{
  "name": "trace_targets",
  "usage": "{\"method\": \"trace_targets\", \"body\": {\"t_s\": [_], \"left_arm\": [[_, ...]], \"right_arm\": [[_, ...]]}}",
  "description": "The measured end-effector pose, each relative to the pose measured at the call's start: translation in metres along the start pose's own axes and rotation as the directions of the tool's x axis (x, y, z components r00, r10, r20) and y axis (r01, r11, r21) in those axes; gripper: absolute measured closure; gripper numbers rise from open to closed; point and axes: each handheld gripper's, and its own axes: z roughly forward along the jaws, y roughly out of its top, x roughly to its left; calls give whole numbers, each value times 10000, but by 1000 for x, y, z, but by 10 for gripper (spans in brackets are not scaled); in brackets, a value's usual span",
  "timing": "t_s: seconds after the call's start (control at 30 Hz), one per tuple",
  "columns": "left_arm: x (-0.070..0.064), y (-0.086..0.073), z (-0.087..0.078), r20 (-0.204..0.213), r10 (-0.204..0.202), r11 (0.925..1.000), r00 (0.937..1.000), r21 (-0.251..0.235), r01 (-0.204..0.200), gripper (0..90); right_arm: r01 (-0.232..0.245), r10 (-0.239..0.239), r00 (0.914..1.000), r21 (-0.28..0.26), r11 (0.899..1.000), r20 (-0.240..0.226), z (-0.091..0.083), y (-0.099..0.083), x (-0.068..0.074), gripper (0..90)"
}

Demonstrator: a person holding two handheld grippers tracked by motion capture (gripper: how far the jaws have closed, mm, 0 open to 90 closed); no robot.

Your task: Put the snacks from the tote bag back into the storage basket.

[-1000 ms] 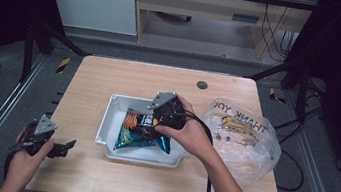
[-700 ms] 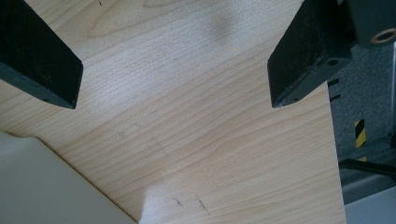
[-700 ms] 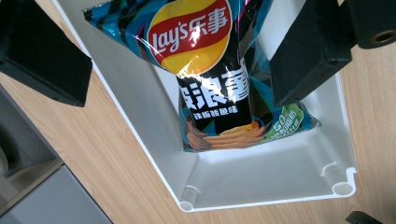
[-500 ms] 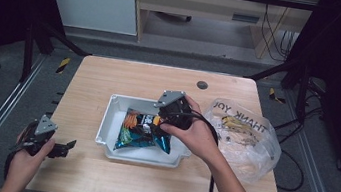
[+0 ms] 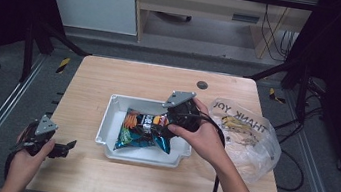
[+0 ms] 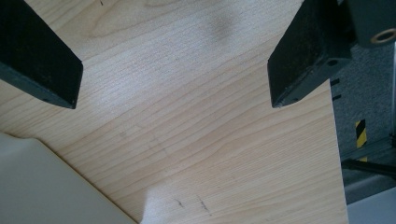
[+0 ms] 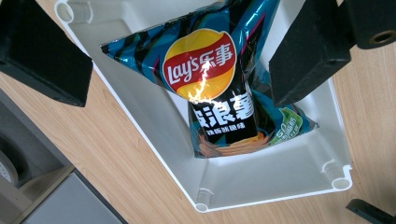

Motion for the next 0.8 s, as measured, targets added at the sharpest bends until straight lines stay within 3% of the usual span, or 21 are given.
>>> {"method": "trace_targets", "body": {"t_s": [0.8], "left_arm": [[-1, 0, 1, 74, 73, 9999, 9999, 99, -74, 29]], "right_arm": [[-534, 542, 9980, -275, 9982, 328, -18, -23, -1, 67]]}}
